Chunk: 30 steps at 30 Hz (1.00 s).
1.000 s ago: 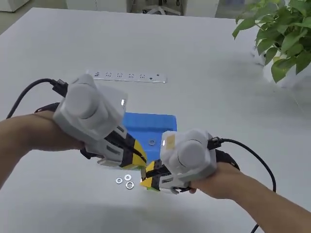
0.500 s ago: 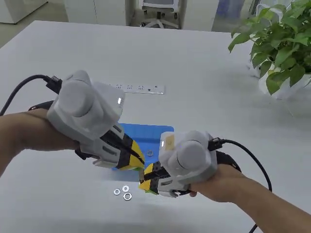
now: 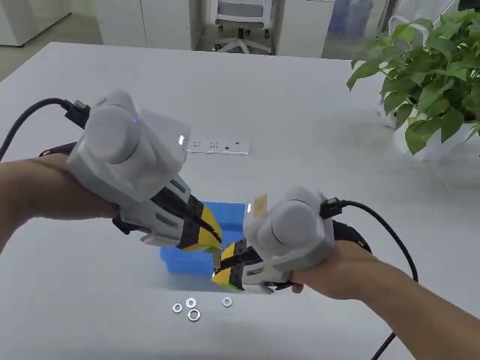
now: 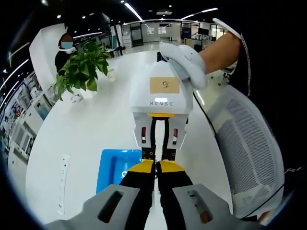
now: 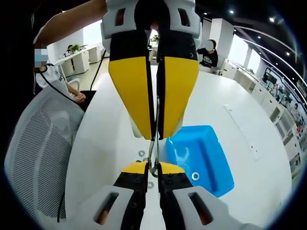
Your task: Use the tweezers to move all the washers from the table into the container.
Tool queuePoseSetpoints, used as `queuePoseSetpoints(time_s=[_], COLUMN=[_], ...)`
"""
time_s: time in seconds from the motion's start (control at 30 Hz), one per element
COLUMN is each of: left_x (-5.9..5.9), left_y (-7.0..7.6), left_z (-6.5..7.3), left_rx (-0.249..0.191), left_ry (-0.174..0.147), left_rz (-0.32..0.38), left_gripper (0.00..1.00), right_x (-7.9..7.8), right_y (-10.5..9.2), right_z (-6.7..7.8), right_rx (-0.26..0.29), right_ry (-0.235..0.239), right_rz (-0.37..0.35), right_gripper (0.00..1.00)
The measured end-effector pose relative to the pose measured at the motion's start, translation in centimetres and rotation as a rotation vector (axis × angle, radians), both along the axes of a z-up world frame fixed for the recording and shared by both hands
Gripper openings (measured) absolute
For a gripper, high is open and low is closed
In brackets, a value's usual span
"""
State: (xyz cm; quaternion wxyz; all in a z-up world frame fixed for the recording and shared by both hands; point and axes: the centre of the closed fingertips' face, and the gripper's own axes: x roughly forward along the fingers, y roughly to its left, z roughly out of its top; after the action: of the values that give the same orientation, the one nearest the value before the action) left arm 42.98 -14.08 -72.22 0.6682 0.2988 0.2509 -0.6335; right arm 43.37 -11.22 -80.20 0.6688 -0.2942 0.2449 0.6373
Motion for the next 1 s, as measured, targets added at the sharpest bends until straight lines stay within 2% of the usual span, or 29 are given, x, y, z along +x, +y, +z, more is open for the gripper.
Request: queuePoseSetpoints(time_s=[0.4, 0.67, 1.0], left_x=[2.3, 3.8, 5.7], left_y=[-0.1, -0.1, 0.4], left_z=[0.7, 0.2, -0.9], left_rx=[0.001, -0.001, 0.005], left_ry=[-0.02, -0.027, -0.028], left_rz=[-0.004, -0.001, 0.018], left_gripper=[0.06, 0.06, 0.06], right_x=[2.5, 4.0, 6.0], right_y=[0.0, 0.1, 0.6], right_z=[0.7, 0.4, -0.8], right_rx=[0.005, 0.014, 0.013], right_ry=[-0.018, -0.019, -0.017], right_rz=[-0.004, -0.004, -0.008], right_gripper=[0.09, 0.09, 0.09])
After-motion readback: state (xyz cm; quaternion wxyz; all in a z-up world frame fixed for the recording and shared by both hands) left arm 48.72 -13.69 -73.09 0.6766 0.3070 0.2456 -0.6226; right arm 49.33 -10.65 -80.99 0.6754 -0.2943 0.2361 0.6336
